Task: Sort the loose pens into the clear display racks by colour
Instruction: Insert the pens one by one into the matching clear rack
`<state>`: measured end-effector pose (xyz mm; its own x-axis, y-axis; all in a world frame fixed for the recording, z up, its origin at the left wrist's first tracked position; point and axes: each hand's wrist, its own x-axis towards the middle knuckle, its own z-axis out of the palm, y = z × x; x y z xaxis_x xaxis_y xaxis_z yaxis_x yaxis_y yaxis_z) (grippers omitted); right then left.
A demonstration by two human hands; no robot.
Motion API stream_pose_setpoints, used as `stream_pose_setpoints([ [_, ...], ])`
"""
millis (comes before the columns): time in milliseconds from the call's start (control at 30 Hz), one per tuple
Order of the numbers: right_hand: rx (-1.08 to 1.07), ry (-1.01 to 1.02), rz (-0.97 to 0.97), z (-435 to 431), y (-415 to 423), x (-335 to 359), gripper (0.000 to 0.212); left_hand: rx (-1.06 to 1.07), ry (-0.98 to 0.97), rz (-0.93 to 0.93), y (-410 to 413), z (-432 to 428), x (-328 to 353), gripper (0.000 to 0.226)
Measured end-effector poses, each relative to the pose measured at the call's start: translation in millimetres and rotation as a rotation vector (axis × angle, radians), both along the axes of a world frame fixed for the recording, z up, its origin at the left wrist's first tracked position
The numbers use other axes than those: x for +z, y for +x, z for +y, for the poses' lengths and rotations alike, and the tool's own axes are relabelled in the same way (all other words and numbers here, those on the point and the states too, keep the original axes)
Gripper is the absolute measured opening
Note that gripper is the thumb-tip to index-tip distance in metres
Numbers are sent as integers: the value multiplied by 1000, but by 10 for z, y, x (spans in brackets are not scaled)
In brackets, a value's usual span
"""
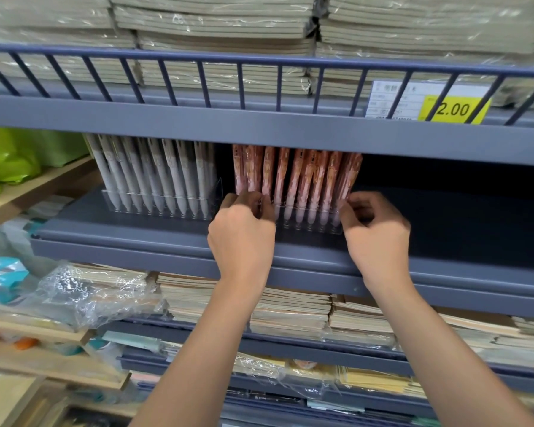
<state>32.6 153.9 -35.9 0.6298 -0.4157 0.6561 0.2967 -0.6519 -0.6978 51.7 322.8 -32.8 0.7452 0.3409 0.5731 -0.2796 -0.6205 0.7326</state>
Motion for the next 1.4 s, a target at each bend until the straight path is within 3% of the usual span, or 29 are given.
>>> stream_pose_setpoints([
  [233, 4, 4, 6, 8, -6, 8, 10, -5, -78, -18, -70, -63, 73, 8],
  [467, -4, -6, -8, 8, -1, 14, 10, -11, 55, 65, -39, -156, 93, 24],
  [1133, -9, -18, -14, 15, -10, 20, 9, -7, -26, 31, -75, -161, 34, 16],
  [1400, -21, -27, -25, 19, -10, 20, 9, -35, 76, 24, -91, -290, 76, 24],
])
